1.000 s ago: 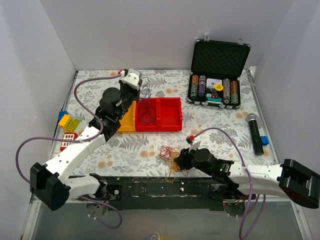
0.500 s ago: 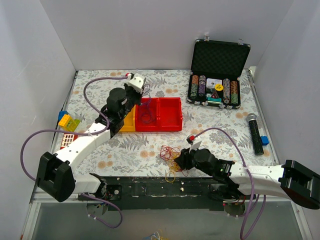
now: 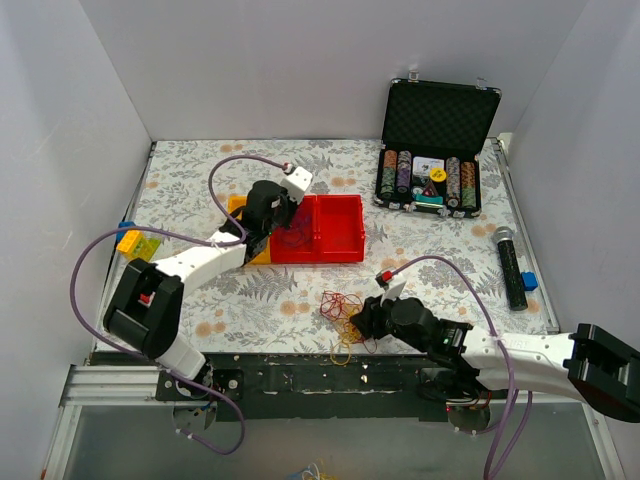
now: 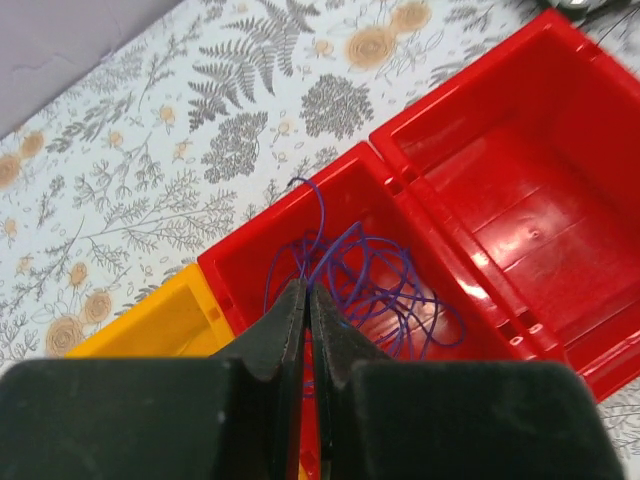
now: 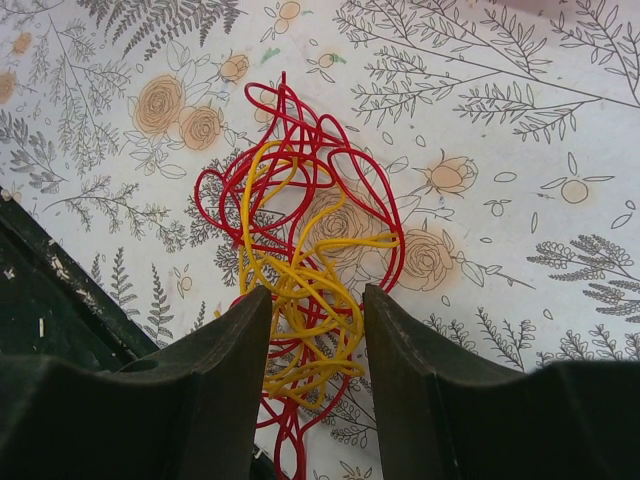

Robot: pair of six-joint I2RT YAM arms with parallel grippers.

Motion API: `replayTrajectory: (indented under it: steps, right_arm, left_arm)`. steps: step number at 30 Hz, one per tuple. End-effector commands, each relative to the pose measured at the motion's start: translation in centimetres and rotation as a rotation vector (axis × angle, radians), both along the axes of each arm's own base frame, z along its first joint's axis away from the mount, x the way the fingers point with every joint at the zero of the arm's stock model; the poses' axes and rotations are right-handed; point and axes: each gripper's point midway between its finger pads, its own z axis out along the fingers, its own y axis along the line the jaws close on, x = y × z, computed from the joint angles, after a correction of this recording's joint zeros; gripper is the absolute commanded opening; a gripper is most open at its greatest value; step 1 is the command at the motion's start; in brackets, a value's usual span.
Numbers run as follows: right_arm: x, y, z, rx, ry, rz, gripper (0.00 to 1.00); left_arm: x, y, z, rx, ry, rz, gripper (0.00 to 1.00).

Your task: Untangle the cables

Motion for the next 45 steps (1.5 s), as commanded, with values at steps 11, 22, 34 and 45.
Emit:
replayTrajectory:
  steps: [11,22,34,45]
  right_arm:
    - [0.5,0.8,1.8,0.051,-0.024,-0.009,0.51]
    - [0.9,-0.1,3.8,0.077,-0.076,-0.034,0.52]
    - [1.1,-0.8,4.9,0.089,-0.099,-0.054,0.52]
    - [0.7,-1.1,5.1,0.113,-0.097,-0.051,0.51]
  left_arm:
    - [0.3,-1.4,-3.1,0.091,0.098,0.008,0.22]
    - [-3.1,-2.4,6.9,-0.039,-0.008,-0.123,0.92]
    - [-21.3,-8.7,-1.9,0.179,0.081,-0.883,0.88]
    - [-19.2,-10.2,-7.7,0.384,0.074,-1.011,0.62]
